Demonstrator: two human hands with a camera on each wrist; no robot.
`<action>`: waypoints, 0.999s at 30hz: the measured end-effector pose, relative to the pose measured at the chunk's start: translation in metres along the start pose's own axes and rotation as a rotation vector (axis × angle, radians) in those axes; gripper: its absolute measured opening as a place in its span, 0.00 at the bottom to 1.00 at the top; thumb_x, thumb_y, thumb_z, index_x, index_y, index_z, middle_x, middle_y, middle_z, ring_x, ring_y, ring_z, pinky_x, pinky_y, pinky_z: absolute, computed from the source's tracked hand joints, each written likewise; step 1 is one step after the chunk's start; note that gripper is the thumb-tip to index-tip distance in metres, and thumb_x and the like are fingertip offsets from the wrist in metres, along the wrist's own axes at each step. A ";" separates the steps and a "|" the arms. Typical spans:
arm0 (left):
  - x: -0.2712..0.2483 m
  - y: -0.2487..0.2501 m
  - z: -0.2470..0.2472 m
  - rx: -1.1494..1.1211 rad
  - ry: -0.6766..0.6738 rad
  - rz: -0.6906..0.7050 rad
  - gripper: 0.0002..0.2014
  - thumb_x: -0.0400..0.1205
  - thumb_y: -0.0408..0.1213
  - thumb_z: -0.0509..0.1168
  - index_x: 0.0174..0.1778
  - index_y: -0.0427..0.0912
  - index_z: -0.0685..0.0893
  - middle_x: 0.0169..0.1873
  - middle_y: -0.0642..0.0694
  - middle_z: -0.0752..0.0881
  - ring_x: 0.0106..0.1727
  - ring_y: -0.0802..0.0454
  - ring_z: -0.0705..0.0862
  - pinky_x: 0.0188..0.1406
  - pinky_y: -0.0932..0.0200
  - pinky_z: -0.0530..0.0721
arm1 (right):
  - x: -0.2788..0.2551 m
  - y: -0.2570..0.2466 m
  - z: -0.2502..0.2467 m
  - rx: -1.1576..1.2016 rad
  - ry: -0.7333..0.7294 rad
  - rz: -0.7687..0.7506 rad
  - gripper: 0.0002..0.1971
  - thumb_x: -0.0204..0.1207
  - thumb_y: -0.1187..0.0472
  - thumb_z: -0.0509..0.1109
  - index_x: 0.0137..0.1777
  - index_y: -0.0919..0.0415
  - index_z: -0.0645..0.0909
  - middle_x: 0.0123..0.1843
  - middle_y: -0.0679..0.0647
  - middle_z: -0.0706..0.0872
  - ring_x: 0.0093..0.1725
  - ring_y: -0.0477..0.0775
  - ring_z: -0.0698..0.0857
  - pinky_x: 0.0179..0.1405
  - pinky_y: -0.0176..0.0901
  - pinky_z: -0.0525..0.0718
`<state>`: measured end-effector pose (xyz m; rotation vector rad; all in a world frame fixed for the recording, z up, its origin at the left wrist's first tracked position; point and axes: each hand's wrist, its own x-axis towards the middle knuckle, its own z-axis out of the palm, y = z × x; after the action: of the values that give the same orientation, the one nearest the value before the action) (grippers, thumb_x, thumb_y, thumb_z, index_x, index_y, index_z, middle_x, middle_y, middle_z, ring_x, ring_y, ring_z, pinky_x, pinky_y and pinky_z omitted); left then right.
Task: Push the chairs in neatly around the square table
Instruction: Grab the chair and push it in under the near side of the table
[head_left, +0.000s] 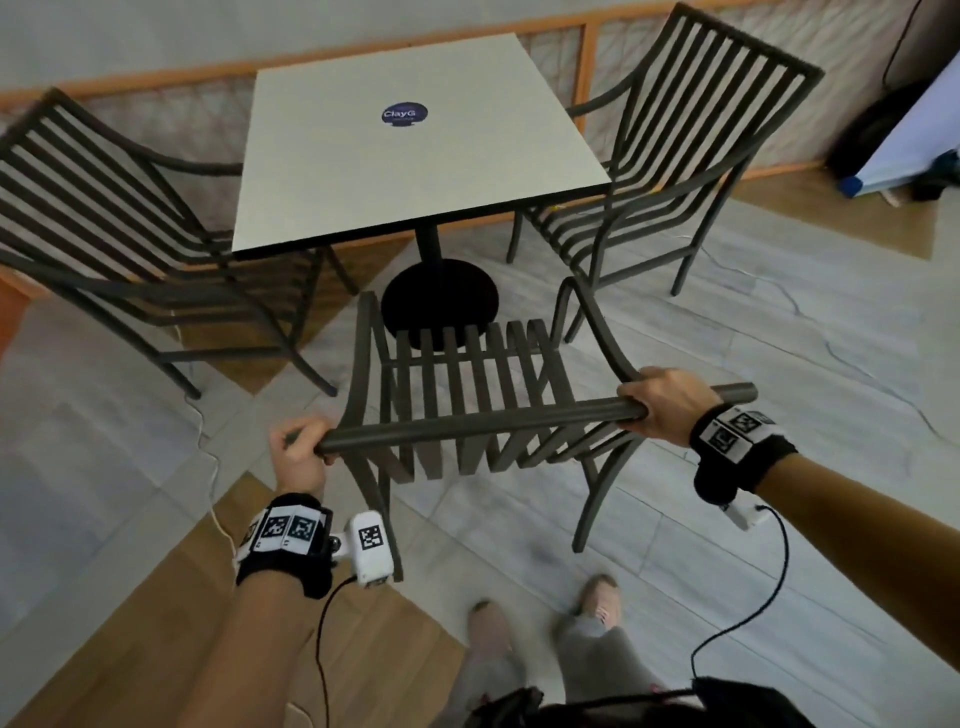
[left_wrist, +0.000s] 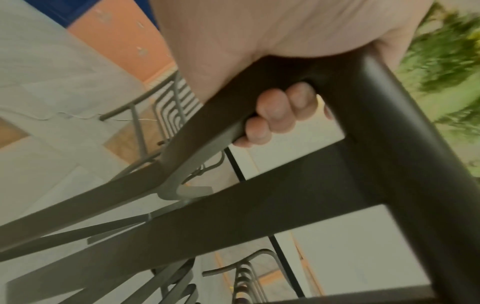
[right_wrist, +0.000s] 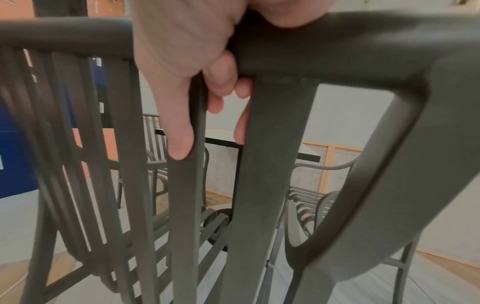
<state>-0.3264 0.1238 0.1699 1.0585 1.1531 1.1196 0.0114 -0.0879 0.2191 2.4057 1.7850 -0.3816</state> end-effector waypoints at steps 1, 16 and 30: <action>0.004 -0.007 -0.011 0.030 0.028 -0.014 0.11 0.66 0.33 0.64 0.38 0.27 0.82 0.13 0.48 0.78 0.13 0.60 0.73 0.15 0.66 0.70 | 0.002 -0.007 0.001 -0.015 -0.009 -0.005 0.10 0.73 0.50 0.70 0.46 0.57 0.81 0.37 0.54 0.76 0.35 0.59 0.81 0.31 0.45 0.74; -0.016 -0.060 -0.084 0.384 0.081 -0.231 0.17 0.74 0.17 0.66 0.25 0.41 0.83 0.14 0.59 0.82 0.32 0.54 0.78 0.40 0.68 0.78 | -0.007 -0.064 0.085 0.117 -0.134 -0.058 0.10 0.71 0.64 0.69 0.53 0.57 0.83 0.35 0.55 0.76 0.31 0.61 0.79 0.31 0.44 0.75; -0.013 -0.042 -0.079 1.604 -0.505 0.460 0.33 0.70 0.80 0.40 0.27 0.54 0.72 0.23 0.57 0.73 0.32 0.54 0.70 0.58 0.44 0.71 | 0.010 -0.059 0.078 0.058 -0.117 0.006 0.14 0.70 0.63 0.66 0.52 0.47 0.84 0.37 0.52 0.87 0.41 0.57 0.85 0.34 0.44 0.78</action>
<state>-0.4012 0.1087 0.1219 2.7145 1.3128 -0.0717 -0.0523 -0.0807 0.1444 2.3725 1.7396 -0.5688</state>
